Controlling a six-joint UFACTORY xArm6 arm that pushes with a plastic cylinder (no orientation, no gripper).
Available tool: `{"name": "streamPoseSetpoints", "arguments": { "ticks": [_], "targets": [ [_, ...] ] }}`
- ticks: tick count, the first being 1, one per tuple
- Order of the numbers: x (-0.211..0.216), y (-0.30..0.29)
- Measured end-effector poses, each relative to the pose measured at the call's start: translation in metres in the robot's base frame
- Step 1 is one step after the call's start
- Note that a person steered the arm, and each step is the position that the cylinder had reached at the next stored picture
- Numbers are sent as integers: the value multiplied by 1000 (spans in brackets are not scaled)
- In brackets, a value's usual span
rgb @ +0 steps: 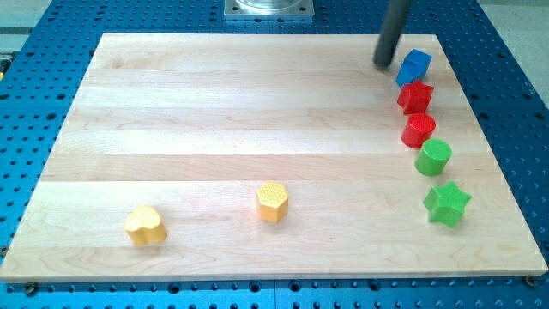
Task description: Move the blue cube into the blue triangle
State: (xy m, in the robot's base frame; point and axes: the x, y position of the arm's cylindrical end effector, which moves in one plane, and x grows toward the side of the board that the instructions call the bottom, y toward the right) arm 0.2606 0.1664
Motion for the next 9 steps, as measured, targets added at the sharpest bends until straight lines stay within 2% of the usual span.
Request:
{"name": "streamPoseSetpoints", "arguments": {
  "ticks": [1,3,4,5,6,9],
  "targets": [
    [9,-16],
    [11,3],
    [-43,39],
    [-46,123],
    [-11,152],
    [2,54]
  ]
}}
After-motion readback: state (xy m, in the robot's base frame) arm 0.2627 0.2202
